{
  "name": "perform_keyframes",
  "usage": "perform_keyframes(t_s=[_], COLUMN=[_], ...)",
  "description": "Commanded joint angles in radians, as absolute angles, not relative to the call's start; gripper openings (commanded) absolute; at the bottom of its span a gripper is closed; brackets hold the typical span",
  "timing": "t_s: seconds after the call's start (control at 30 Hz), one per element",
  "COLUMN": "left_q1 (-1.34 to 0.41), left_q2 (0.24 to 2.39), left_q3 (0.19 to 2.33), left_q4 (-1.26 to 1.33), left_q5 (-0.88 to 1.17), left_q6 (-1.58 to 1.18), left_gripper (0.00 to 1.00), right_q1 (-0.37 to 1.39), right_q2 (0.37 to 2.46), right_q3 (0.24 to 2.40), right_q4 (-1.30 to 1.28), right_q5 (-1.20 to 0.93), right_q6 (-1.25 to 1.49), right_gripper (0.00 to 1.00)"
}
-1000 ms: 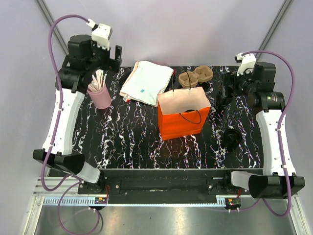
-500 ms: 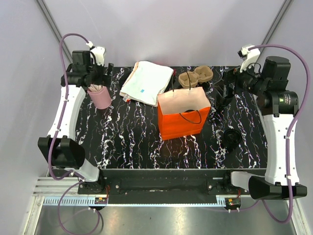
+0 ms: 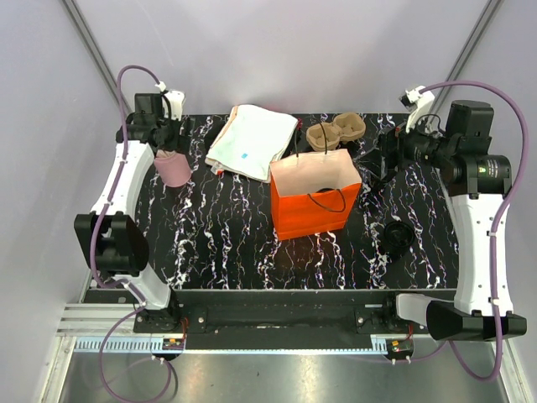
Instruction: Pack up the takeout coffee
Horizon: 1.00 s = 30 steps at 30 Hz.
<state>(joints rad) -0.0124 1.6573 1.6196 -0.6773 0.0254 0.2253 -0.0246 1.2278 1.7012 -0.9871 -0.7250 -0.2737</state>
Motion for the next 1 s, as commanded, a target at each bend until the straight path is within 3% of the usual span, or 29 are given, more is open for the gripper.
perform_keyframes(t_s=[0.0,0.3,0.7,0.97], left_q1=[-0.002,0.024,0.04,0.041], left_q2=[1.681,1.713,1.756,1.77], left_q3=[1.649,1.64,1.66,1.667], left_q4=[-0.607,-0.597,-0.588,-0.589], left_q5=[0.003,0.005,-0.023,-0.012], left_q6=[0.244,0.247,0.253,0.248], left_gripper=[0.86,0.6,0.52,0.35], right_q1=[-0.026,-0.026,-0.026,-0.026], right_q2=[1.233,1.252,1.252,1.25], right_q3=[1.736,1.732,1.718,1.707], right_q4=[-1.003,-1.0,-0.988,-0.98], right_q5=[-0.779,-0.778,-0.778,-0.776], right_q6=[-0.301,-0.301,-0.299,-0.296], right_gripper=[1.0,1.0,1.0,1.0])
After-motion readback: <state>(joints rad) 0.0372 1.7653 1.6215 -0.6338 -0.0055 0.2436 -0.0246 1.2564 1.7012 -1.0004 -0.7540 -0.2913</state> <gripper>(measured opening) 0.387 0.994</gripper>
